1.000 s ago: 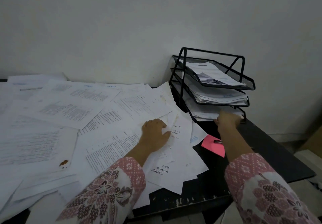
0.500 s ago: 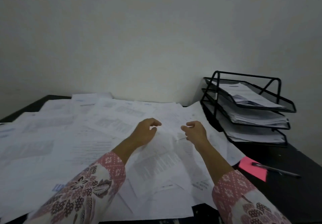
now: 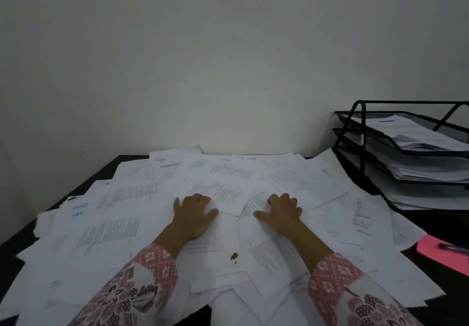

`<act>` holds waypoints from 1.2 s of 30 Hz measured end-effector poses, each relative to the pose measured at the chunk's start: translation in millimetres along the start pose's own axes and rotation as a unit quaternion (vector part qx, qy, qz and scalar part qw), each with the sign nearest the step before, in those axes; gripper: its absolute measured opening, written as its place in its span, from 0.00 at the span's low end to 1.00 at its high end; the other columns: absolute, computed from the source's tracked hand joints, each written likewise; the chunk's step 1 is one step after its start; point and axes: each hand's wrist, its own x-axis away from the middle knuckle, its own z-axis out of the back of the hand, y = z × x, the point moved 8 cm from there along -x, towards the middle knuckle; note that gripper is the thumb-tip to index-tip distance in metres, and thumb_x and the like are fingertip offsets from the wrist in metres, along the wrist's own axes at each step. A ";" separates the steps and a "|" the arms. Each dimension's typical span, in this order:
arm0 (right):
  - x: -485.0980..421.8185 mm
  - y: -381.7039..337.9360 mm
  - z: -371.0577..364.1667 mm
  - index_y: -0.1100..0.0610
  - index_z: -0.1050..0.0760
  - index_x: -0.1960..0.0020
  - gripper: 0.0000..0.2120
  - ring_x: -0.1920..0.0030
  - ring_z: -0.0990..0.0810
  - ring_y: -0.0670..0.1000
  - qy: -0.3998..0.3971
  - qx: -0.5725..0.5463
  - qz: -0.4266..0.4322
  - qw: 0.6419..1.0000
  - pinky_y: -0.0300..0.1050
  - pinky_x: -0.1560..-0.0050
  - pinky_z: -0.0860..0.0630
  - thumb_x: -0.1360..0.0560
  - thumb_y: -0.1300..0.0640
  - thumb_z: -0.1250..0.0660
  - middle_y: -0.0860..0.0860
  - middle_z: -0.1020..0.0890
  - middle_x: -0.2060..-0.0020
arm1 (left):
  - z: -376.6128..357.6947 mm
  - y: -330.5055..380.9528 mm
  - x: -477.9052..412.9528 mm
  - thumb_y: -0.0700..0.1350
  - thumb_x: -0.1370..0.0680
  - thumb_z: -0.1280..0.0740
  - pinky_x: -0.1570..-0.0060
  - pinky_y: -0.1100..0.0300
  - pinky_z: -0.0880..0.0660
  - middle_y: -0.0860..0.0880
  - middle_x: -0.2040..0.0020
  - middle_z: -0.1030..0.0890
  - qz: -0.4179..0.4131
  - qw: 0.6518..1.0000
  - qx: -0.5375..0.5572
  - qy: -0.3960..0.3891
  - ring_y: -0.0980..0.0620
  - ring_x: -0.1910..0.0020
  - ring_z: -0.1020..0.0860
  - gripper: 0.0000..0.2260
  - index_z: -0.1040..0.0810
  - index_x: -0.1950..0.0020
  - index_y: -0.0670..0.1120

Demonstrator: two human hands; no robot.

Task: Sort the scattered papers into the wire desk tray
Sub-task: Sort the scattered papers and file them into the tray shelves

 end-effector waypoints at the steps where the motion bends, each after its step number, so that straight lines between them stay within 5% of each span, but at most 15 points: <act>1: -0.3 -1.8 -0.2 0.54 0.34 0.33 0.29 0.32 0.38 0.58 0.005 0.004 -0.002 1.000 0.52 0.34 0.38 0.27 0.37 0.37 0.56 0.34 0.35 | 3.9 1.9 2.5 0.67 0.26 0.54 0.28 0.46 0.48 0.50 0.30 0.31 -0.015 1.000 -0.006 0.022 0.49 0.31 0.35 0.32 0.32 0.31 0.50; 4: -1.8 -6.4 3.3 0.56 0.31 0.36 0.25 0.34 0.36 0.57 0.032 -0.005 -0.012 0.999 0.51 0.36 0.37 0.24 0.39 0.40 0.56 0.32 0.37 | 16.0 15.8 7.4 0.66 0.30 0.55 0.37 0.50 0.34 0.51 0.43 0.21 -0.091 0.991 0.025 0.092 0.50 0.45 0.24 0.34 0.23 0.39 0.49; 7: -8.6 -18.2 0.5 0.61 0.26 0.43 0.24 0.40 0.28 0.57 0.059 -0.067 -0.009 0.996 0.49 0.43 0.30 0.23 0.40 0.42 0.58 0.26 0.42 | 33.4 14.8 10.5 0.55 0.25 0.39 0.48 0.50 0.25 0.51 0.55 0.17 -0.107 0.971 0.132 0.169 0.53 0.57 0.21 0.16 0.19 0.46 0.47; 10: -16.2 -31.5 -6.8 0.61 0.28 0.48 0.26 0.44 0.25 0.57 0.044 -0.106 -0.023 0.993 0.45 0.54 0.29 0.28 0.38 0.35 0.58 0.23 0.46 | 43.3 -9.6 12.1 0.46 0.23 0.36 0.43 0.52 0.29 0.47 0.46 0.21 0.013 0.972 0.122 0.200 0.48 0.46 0.25 0.10 0.22 0.43 0.47; 15: -25.3 -42.4 -9.3 0.62 0.33 0.38 0.34 0.38 0.30 0.54 -0.024 -0.008 -0.060 0.998 0.44 0.43 0.28 0.35 0.43 0.24 0.56 0.27 0.41 | 38.3 -65.5 15.9 0.57 0.23 0.39 0.39 0.50 0.35 0.42 0.36 0.33 0.238 0.968 0.039 0.063 0.43 0.36 0.34 0.24 0.36 0.33 0.44; 20: -36.0 -30.9 -12.2 0.60 0.35 0.63 0.20 0.48 0.21 0.54 -0.087 -0.087 -0.102 0.987 0.44 0.54 0.24 0.33 0.54 0.24 0.56 0.21 0.51 | 35.5 -76.9 16.6 0.59 0.27 0.33 0.39 0.50 0.33 0.40 0.34 0.35 0.239 0.970 0.050 -0.017 0.42 0.35 0.35 0.33 0.40 0.32 0.42; 24: -36.4 -21.5 -6.9 0.59 0.35 0.67 0.15 0.60 0.23 0.54 -0.034 -0.119 -0.116 0.986 0.40 0.69 0.29 0.29 0.64 0.29 0.54 0.28 0.69 | 37.1 -77.1 15.5 0.56 0.29 0.28 0.41 0.53 0.31 0.39 0.35 0.35 0.251 0.965 0.076 -0.021 0.42 0.36 0.32 0.36 0.40 0.32 0.40; 27: -33.1 -25.6 -11.0 0.59 0.33 0.65 0.11 0.57 0.22 0.54 -0.018 -0.099 -0.114 0.988 0.42 0.63 0.27 0.26 0.63 0.36 0.54 0.25 0.63 | 38.4 -82.8 18.5 0.51 0.32 0.24 0.42 0.51 0.26 0.37 0.35 0.36 0.271 0.949 0.158 -0.007 0.40 0.38 0.30 0.39 0.42 0.31 0.39; 29: -32.6 -28.5 -10.2 0.61 0.28 0.53 0.05 0.47 0.22 0.54 0.001 -0.083 -0.115 0.990 0.44 0.50 0.22 0.25 0.59 0.35 0.57 0.23 0.50 | 39.9 -86.5 22.7 0.49 0.33 0.23 0.43 0.49 0.25 0.37 0.35 0.34 0.273 0.941 0.198 -0.014 0.40 0.39 0.29 0.41 0.43 0.31 0.38; 30: -33.0 -28.6 -10.9 0.61 0.29 0.46 0.11 0.45 0.23 0.55 0.006 -0.088 -0.120 0.989 0.45 0.49 0.23 0.25 0.59 0.35 0.58 0.25 0.46 | 40.9 -86.7 24.8 0.49 0.33 0.23 0.45 0.51 0.24 0.37 0.35 0.33 0.268 0.942 0.199 -0.024 0.40 0.40 0.28 0.41 0.43 0.30 0.38; 33: -32.9 -32.5 -11.7 0.63 0.34 0.44 0.14 0.45 0.22 0.56 0.004 -0.138 -0.123 0.983 0.44 0.66 0.28 0.26 0.61 0.35 0.60 0.25 0.45 | 44.8 -83.7 33.4 0.47 0.30 0.25 0.57 0.57 0.24 0.39 0.38 0.27 0.251 0.949 0.182 -0.056 0.45 0.50 0.23 0.33 0.38 0.32 0.37; 36: -30.5 -28.2 -8.3 0.62 0.31 0.48 0.09 0.63 0.22 0.54 0.003 -0.166 -0.139 0.976 0.40 0.83 0.32 0.26 0.64 0.35 0.61 0.22 0.50 | 47.0 -84.1 34.1 0.46 0.27 0.28 0.57 0.59 0.25 0.40 0.47 0.21 0.229 0.961 0.144 -0.052 0.44 0.51 0.21 0.18 0.26 0.44 0.35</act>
